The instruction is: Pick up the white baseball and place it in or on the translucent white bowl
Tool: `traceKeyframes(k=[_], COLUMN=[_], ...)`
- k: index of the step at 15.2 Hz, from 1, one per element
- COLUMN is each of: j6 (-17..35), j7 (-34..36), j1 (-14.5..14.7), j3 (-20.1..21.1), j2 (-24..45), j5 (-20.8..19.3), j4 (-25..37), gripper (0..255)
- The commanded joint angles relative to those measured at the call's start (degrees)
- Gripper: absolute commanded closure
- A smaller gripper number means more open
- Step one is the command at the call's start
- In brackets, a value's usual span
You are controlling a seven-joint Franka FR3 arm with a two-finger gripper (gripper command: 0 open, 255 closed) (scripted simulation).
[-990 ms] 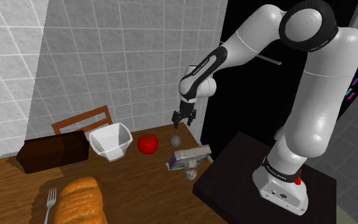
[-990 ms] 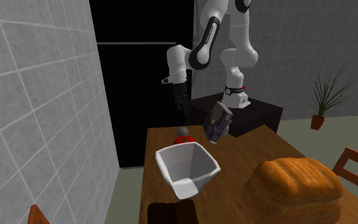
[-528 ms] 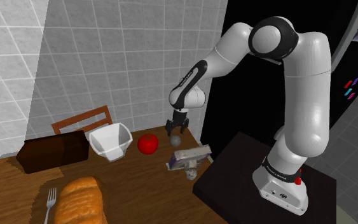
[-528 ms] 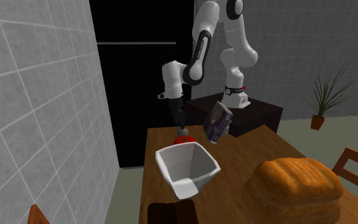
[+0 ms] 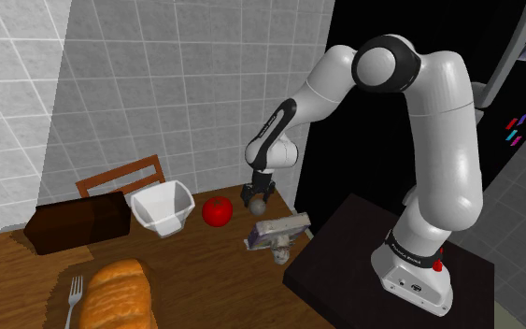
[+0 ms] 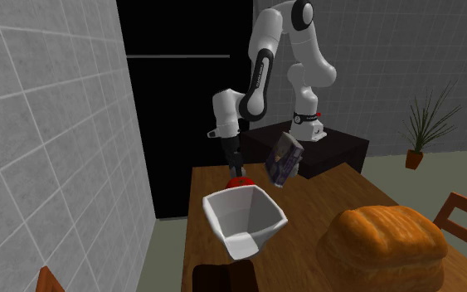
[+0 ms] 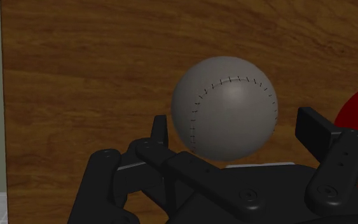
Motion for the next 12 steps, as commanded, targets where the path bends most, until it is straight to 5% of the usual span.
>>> traceKeyframes(k=[1,6,7,12], j6=[0.13,0.12,0.12,0.12], j7=[-0.09,-0.08,-0.08,-0.08], j1=[-0.04,-0.04,-0.04,-0.04], j3=[0.05,0.05,0.05,0.05], j2=[0.14,0.14,0.14,0.14], j5=[0.07,0.06,0.06,0.06], j4=[0.04,0.03,0.03,0.03], gripper=[0,0,255,255])
